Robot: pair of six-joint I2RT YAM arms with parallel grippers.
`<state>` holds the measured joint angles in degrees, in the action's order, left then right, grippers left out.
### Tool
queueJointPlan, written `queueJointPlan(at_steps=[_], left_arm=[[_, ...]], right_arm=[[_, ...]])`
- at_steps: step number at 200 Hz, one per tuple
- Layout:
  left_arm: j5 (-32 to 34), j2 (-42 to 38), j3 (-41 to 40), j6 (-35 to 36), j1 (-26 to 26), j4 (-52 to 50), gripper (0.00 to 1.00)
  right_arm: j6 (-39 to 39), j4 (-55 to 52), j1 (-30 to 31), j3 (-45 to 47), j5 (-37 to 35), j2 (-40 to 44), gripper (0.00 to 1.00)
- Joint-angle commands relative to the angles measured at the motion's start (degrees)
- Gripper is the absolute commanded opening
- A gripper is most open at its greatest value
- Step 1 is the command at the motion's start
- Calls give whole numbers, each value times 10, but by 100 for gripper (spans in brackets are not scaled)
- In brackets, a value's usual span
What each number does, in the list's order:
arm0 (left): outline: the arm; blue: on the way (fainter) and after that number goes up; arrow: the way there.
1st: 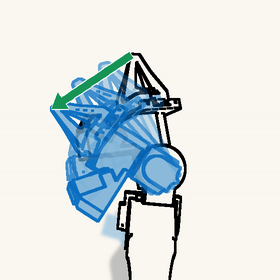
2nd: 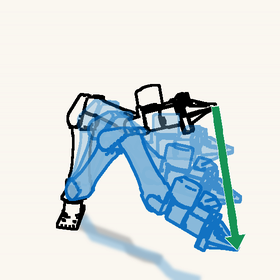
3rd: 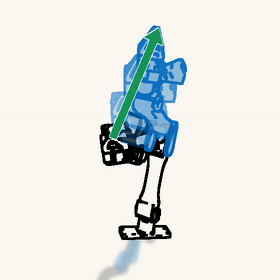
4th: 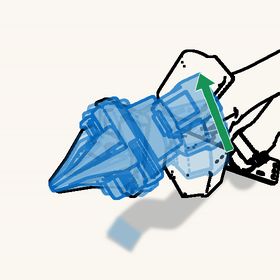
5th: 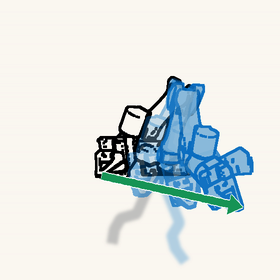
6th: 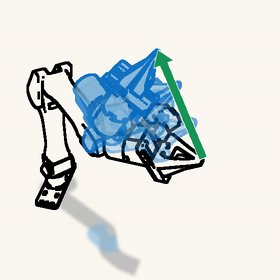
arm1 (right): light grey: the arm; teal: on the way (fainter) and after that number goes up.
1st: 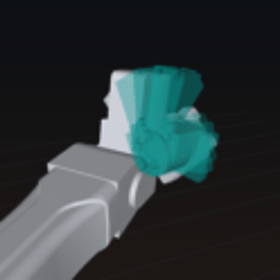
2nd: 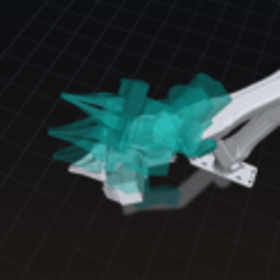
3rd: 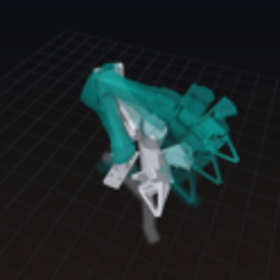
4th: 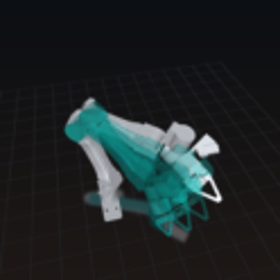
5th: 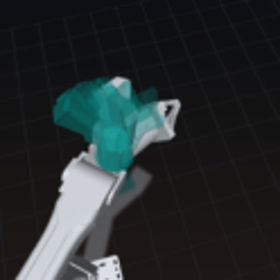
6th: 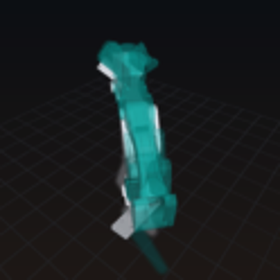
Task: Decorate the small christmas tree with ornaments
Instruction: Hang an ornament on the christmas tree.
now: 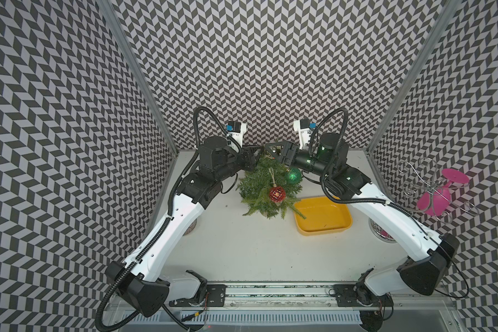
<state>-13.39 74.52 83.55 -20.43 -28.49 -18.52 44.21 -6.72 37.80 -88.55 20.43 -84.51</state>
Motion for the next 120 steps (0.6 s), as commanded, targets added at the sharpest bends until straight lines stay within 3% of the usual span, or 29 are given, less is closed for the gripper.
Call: queueJointPlan(at_steps=[1, 47, 120], left_arm=[[-3, -1, 17, 6, -3, -2, 30], [0, 4, 16, 8, -3, -2, 15], [4, 5, 15, 12, -3, -3, 12]], right_arm=[[7, 43, 5, 12, 5, 26, 61], [12, 47, 4, 29, 14, 37, 62], [12, 47, 15, 26, 56, 32, 69]])
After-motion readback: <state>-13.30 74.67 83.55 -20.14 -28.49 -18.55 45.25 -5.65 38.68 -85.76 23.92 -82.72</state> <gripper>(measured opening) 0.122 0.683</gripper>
